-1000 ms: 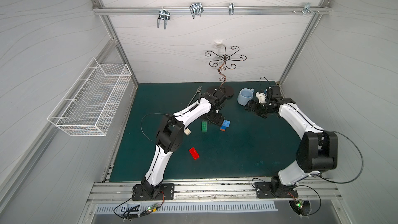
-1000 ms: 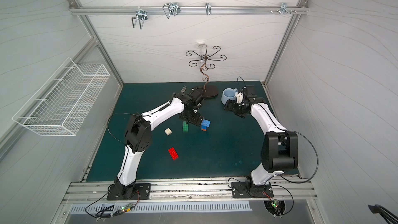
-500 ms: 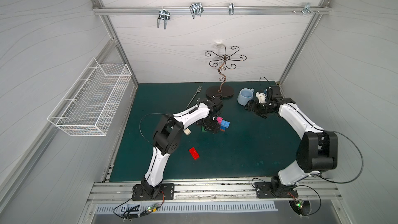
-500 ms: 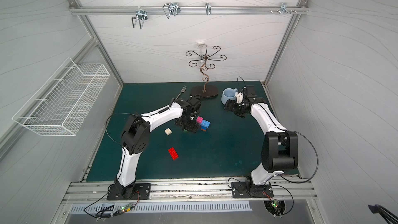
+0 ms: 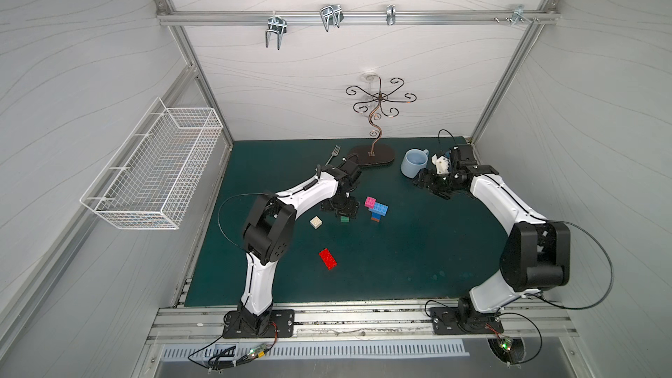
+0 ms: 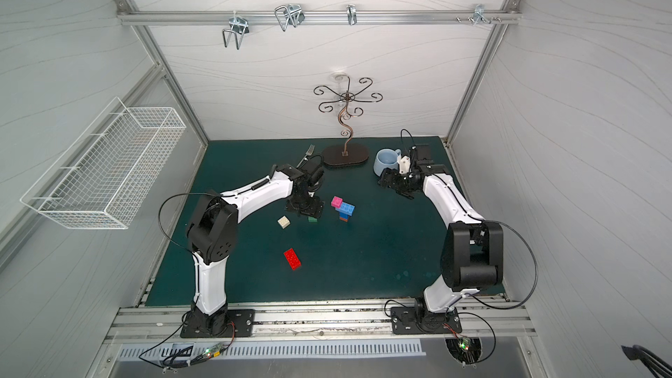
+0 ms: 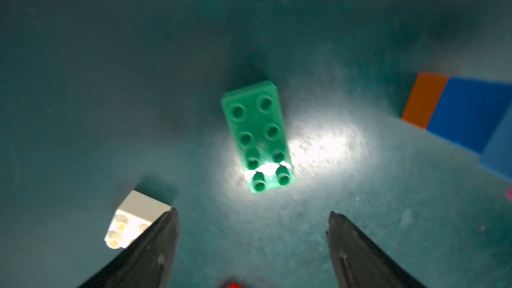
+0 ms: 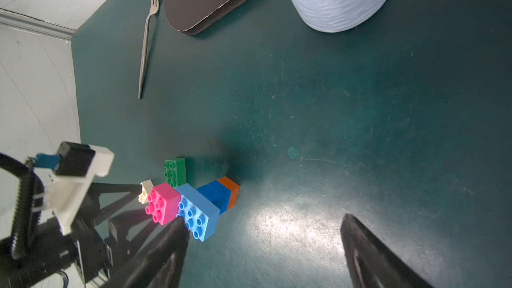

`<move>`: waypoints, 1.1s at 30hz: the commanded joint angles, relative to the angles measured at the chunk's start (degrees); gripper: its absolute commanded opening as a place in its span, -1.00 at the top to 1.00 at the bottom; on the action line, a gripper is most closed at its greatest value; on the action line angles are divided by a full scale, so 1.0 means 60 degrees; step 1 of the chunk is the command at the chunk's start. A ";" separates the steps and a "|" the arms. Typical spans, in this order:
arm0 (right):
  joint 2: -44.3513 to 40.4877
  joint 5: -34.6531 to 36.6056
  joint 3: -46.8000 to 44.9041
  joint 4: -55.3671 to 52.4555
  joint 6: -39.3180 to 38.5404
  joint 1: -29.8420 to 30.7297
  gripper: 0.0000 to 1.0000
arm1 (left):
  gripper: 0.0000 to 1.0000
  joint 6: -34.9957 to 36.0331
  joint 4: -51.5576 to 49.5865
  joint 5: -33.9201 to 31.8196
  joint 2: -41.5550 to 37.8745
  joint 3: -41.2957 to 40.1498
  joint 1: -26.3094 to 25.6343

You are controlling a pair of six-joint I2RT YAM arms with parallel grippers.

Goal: Assemble a spoon with lego
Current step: Move the lego brick at the center of the board.

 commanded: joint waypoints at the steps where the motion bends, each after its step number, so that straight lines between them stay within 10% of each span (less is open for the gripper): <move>1: 0.0038 -0.0126 0.0175 0.0004 -0.0126 -0.0048 -0.76 | -0.74 -0.0264 0.0207 0.0130 0.0215 0.0490 0.0111; 14: 0.0236 -0.0209 0.0319 0.0001 -0.0131 -0.0070 -0.76 | -0.48 -0.0501 0.0377 0.0531 0.1174 0.1176 0.0238; 22: 0.0231 -0.0276 0.0305 0.0022 -0.0093 -0.0066 -0.76 | 0.00 -0.0658 0.0077 0.0149 0.1690 0.1522 0.0238; 33: 0.0252 -0.0622 0.0196 0.0172 0.0061 -0.0063 -0.76 | -0.15 -0.1046 0.0136 0.0011 0.1806 0.1446 0.0002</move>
